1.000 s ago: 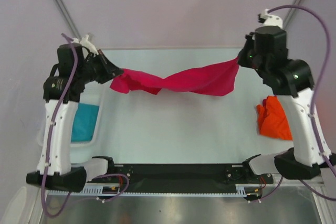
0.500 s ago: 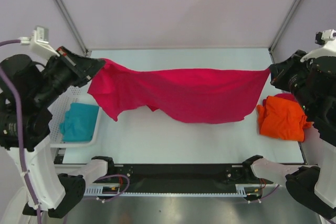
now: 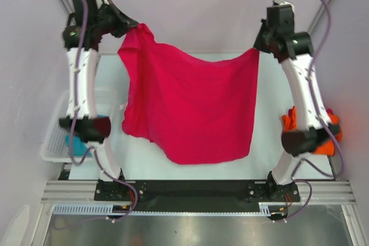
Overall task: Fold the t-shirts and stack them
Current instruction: Flatten out the tshirt
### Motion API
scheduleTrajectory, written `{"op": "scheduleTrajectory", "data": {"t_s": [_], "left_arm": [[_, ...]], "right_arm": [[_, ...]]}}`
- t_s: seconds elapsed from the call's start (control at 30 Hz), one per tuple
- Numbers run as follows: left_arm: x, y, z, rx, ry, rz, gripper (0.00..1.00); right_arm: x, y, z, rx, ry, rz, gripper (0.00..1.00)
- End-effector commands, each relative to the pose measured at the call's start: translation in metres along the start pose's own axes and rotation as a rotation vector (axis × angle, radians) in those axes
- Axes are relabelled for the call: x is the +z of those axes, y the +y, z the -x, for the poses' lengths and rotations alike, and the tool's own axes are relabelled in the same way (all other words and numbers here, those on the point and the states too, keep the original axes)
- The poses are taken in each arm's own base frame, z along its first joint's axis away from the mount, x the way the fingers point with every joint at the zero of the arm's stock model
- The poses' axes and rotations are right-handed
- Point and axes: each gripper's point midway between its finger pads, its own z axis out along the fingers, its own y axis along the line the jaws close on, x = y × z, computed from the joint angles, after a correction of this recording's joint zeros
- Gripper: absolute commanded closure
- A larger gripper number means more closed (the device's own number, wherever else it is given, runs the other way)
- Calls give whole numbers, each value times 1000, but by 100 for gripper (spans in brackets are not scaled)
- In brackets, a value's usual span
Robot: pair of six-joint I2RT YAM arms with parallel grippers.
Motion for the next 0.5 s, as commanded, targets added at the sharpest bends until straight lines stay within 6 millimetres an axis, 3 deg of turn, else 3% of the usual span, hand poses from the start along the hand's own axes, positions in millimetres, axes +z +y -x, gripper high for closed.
{"op": "scheduleTrajectory", "data": {"t_s": [0.0,0.03,0.13,0.2,0.23,0.27,0.33,0.37,0.43,0.47], "left_arm": [[63,33,31,-154,27,-85,100],[68,35,35,-175,27,-108,100],[56,30,55,-159,-35,-144,100],[26,10,71,-88,-102,-182,100],[12,2,77,-62,-132,-196,100],[-17,-17,86,-30,-179,-230,100],[-49,-39,96,4,-234,-279,100],[-81,-58,101,40,-286,-306,100],[-102,-65,97,74,-306,-309,100],[-123,-78,88,105,-309,-336,100]], "right_arm": [[50,11,46,-16,-91,10,100],[43,13,69,-6,-160,19,100],[45,5,80,-28,-202,-20,100],[31,-1,90,-24,-245,-37,100],[6,-7,101,-5,-293,-50,100],[-2,-9,105,1,-317,-52,100],[-32,-12,121,19,-391,-53,100],[-60,-11,130,29,-439,-36,100],[-78,-17,131,24,-456,-53,100],[-83,-19,124,17,-438,-57,100]]}}
